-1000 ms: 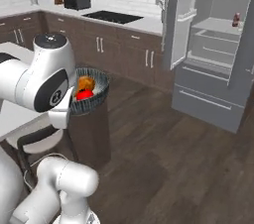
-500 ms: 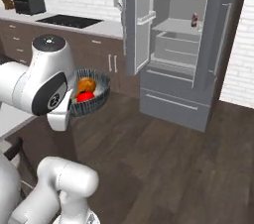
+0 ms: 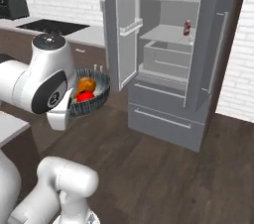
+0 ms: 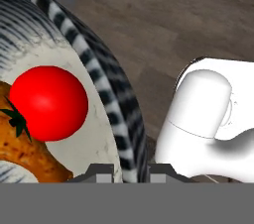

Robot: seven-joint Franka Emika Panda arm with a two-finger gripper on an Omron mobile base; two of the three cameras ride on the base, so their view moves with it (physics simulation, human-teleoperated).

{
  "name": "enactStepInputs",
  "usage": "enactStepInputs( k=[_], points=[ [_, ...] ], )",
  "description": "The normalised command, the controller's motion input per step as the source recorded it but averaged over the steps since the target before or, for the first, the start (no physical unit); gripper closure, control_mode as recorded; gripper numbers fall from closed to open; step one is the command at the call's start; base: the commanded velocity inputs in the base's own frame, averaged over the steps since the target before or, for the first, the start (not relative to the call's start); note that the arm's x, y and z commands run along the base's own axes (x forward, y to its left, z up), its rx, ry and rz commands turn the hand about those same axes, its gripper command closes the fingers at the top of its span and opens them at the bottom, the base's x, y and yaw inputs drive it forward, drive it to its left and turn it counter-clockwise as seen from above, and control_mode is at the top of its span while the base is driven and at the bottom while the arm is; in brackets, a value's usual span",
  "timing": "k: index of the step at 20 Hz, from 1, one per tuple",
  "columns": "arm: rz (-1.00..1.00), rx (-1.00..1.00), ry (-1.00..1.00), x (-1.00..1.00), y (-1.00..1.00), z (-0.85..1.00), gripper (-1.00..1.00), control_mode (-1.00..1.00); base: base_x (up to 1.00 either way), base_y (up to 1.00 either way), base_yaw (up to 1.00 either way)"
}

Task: Pick the chicken drumstick and tomato from their plates and place them in the bowl. Then put the bowl in the fridge.

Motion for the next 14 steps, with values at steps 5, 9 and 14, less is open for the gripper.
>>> enactStepInputs(
  k=[5, 9, 14],
  points=[
    [0.00, 0.00, 0.00, 0.00, 0.00, 0.00, 1.00, 1.00, 1.00, 0.00, -0.11],
    [0.00, 0.00, 0.00, 0.00, 0.00, 0.00, 1.00, 1.00, 0.98, 0.02, -0.10],
    [0.00, 0.00, 0.00, 0.00, 0.00, 0.00, 1.00, 1.00, 0.72, 0.01, -0.12]
  ],
)
